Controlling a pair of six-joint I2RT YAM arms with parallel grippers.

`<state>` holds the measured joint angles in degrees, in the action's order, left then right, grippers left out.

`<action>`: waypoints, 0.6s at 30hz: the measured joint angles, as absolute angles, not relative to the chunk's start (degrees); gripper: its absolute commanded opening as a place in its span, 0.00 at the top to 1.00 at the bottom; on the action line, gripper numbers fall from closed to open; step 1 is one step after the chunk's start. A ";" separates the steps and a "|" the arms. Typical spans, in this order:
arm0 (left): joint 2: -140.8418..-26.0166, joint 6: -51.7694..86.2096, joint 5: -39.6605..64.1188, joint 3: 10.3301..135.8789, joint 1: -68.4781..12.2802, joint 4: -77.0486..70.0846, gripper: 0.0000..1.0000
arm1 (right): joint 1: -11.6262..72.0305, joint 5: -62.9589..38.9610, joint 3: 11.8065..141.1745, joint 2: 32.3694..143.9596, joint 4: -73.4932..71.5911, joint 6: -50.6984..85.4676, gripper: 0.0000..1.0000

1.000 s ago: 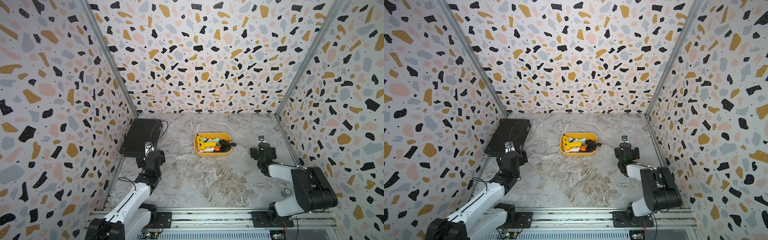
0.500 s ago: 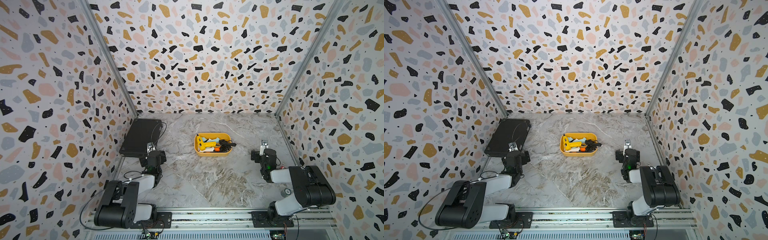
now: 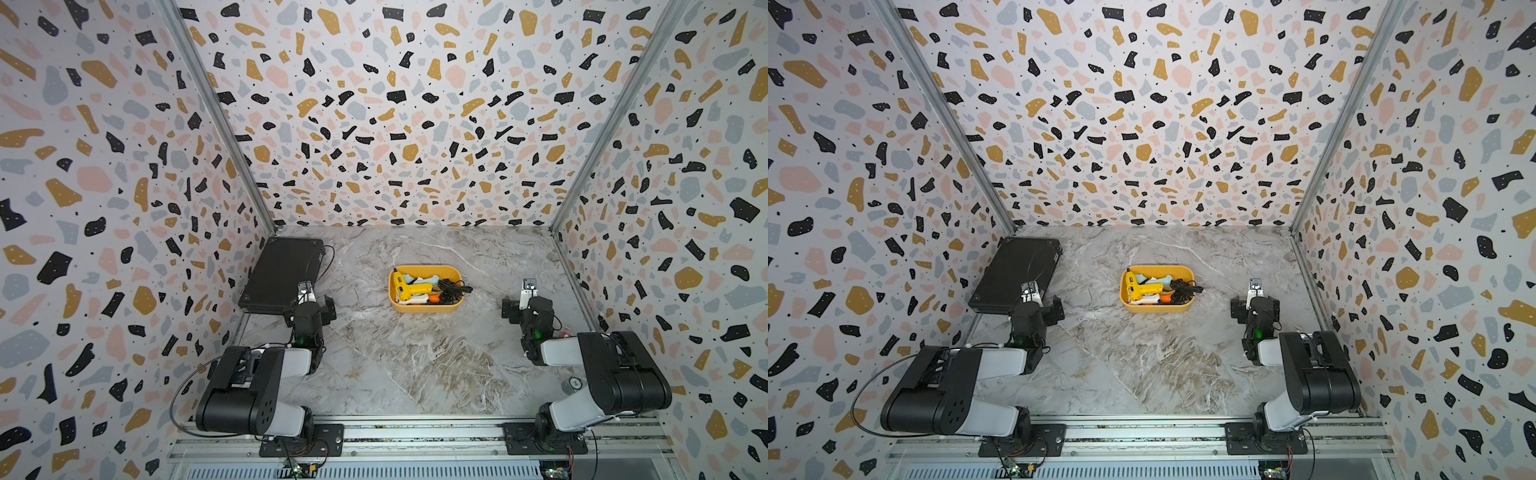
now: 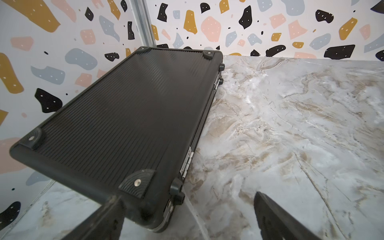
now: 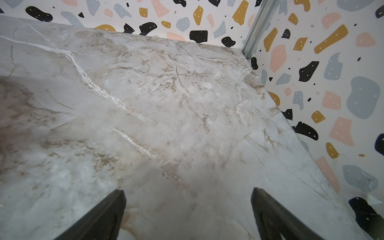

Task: Put the hot melt glue gun into the storage box
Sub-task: Reset both arms

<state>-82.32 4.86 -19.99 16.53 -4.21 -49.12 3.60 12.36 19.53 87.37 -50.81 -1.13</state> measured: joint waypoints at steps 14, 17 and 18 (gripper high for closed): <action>-82.32 4.84 -19.97 16.53 -4.19 -49.12 0.00 | 3.60 8.40 19.53 87.37 -50.68 -1.96 0.01; -82.32 4.82 -19.97 16.53 -4.19 -49.12 0.00 | 3.60 8.19 19.53 87.37 -50.61 -1.98 0.01; -82.32 4.75 -19.97 16.53 -4.19 -49.12 0.00 | 3.60 7.88 19.53 87.37 -50.57 -2.07 0.01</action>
<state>-82.32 4.75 -19.97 16.53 -4.19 -49.12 3.60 7.88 19.53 87.37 -50.57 -2.07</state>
